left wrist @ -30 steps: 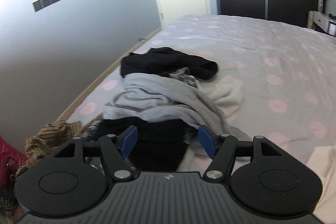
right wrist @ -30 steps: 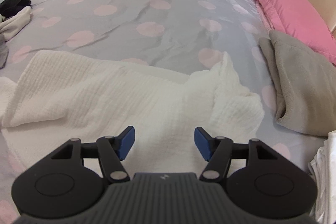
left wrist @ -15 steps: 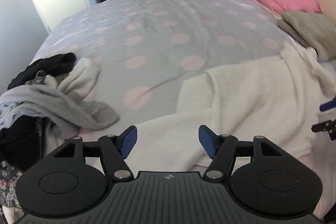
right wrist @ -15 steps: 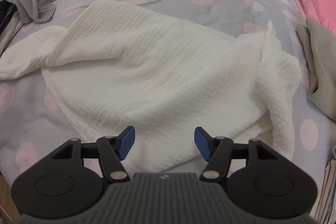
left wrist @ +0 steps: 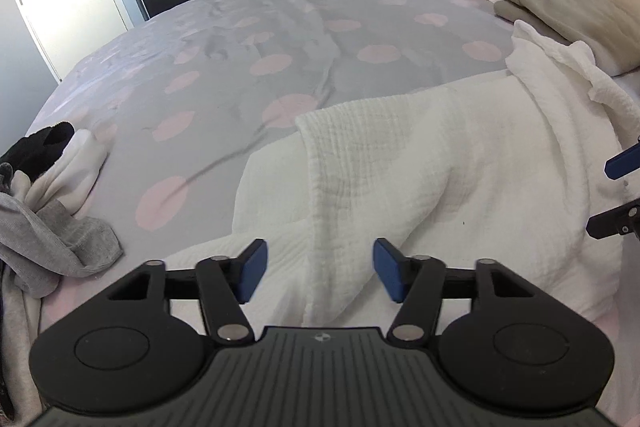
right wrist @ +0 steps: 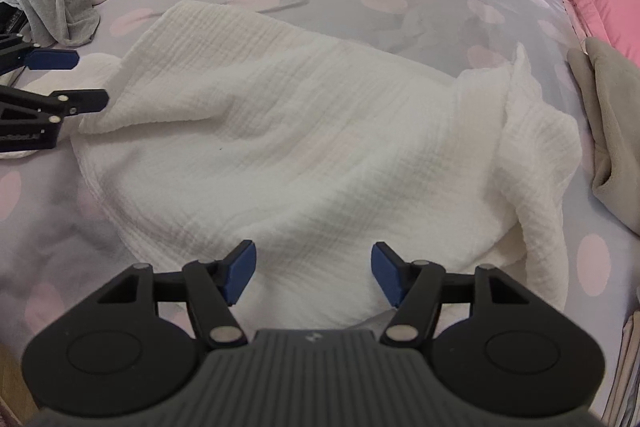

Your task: Fold clothes

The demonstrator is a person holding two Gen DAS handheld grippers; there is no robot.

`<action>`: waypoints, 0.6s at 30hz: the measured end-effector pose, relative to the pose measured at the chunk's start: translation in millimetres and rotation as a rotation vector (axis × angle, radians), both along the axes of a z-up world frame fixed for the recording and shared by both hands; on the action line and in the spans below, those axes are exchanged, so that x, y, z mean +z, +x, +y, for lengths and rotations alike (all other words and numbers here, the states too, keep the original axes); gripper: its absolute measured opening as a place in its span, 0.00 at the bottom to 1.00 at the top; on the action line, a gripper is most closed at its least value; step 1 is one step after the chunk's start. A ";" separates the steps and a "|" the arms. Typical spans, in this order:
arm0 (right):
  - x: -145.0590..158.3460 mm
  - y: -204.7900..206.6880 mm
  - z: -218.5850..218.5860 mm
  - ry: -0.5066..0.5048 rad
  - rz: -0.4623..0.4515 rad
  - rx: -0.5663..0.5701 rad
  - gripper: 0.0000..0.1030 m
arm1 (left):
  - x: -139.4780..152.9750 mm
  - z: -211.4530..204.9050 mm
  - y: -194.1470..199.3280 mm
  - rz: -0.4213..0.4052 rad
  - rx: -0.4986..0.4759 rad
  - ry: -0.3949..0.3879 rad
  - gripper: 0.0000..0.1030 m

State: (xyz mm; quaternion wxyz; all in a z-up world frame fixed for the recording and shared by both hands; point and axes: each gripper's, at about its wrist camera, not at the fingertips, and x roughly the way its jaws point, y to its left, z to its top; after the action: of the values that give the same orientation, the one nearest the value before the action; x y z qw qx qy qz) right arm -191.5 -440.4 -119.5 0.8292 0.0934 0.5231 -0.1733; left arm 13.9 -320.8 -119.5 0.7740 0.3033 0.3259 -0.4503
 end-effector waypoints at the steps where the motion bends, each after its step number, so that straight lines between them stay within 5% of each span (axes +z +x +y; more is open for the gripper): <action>1: -0.8 2.5 1.3 -0.003 0.003 0.011 0.65 | -4.6 -1.8 0.8 0.017 0.011 0.010 0.10; 4: -2.7 4.5 5.4 -0.009 0.010 0.030 0.66 | -14.4 3.2 -0.7 0.039 0.063 -0.008 0.02; 12: -7.9 2.2 12.1 0.038 0.033 0.006 0.66 | -15.8 31.3 -67.5 -0.011 -0.107 0.058 0.01; 18: 6.5 6.2 28.9 0.102 -0.026 -0.025 0.66 | -12.8 56.1 -105.0 0.032 -0.187 0.082 0.01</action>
State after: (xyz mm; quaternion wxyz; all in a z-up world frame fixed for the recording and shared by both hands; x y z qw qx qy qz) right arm -185.4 -411.6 -113.0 0.8280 0.1444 0.5190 -0.1554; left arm -91.1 -264.7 -132.3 0.7103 0.3567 0.3266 -0.5114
